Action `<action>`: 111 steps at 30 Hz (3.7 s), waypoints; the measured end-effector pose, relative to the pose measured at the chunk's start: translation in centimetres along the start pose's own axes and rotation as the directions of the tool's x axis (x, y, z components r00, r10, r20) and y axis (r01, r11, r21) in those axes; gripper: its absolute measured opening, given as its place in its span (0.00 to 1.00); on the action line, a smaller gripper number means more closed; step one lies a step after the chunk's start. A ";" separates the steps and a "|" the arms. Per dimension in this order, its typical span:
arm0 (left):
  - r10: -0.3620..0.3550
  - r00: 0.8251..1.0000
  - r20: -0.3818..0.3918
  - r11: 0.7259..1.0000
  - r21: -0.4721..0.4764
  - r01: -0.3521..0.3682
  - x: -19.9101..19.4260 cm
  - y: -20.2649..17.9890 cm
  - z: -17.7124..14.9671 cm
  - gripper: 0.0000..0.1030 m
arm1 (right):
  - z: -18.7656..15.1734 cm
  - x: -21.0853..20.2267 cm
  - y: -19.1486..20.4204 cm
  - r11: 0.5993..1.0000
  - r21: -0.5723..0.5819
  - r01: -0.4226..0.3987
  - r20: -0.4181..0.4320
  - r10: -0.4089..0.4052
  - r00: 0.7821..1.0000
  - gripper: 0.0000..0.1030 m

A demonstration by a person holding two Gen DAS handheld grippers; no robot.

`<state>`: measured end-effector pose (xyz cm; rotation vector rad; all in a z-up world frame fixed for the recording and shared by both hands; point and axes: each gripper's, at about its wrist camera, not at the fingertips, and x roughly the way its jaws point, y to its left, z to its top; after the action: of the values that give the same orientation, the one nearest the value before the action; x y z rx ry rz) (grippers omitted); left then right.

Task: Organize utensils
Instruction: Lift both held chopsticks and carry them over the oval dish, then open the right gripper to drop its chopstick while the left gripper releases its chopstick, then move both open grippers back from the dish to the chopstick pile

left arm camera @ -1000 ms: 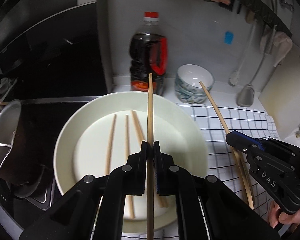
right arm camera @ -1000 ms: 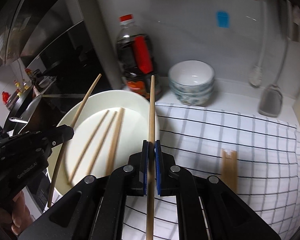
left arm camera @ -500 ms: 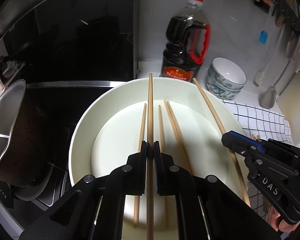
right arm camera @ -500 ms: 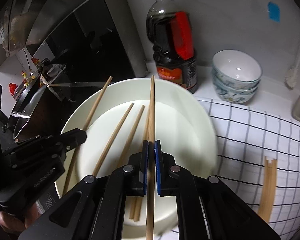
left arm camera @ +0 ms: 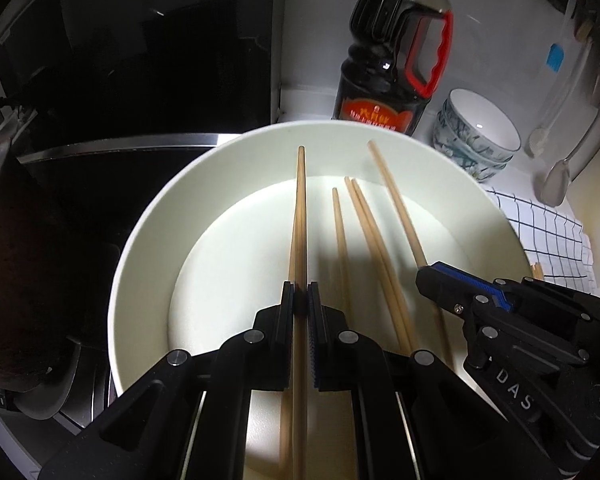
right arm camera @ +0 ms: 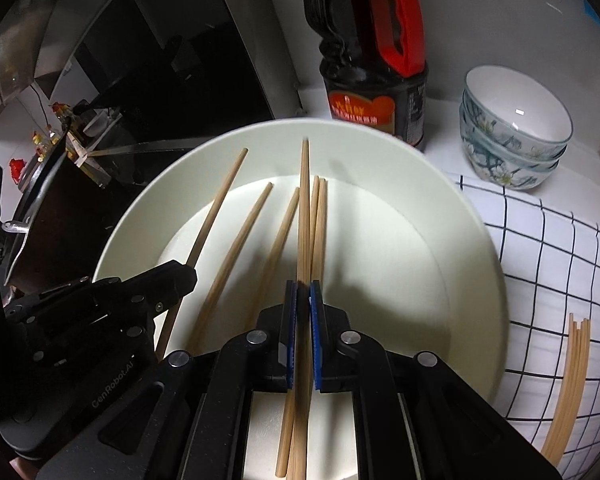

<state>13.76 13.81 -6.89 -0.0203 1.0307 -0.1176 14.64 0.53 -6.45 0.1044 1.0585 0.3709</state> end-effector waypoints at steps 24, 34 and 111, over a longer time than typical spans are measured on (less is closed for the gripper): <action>0.062 0.998 0.006 0.997 -0.041 -0.062 -0.5 1.6 -0.5 0.62 | -0.3 0.5 -0.9 0.998 0.043 0.045 -0.033 -0.044 0.999 0.23; 0.073 0.997 0.028 0.996 -0.063 -0.071 -3.0 1.8 -1.1 0.76 | -1.7 -2.5 -1.6 0.997 0.069 0.030 0.023 -0.031 0.999 0.32; -0.097 0.995 0.016 0.976 0.198 0.092 -6.2 -23.3 -10.0 0.83 | -19.3 -17.7 -21.2 0.920 0.342 0.191 0.081 -0.231 0.970 0.47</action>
<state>-0.02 -8.31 -5.09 0.1094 0.9887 -0.3054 -4.51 -27.15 -6.76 0.3083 0.9944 -0.0142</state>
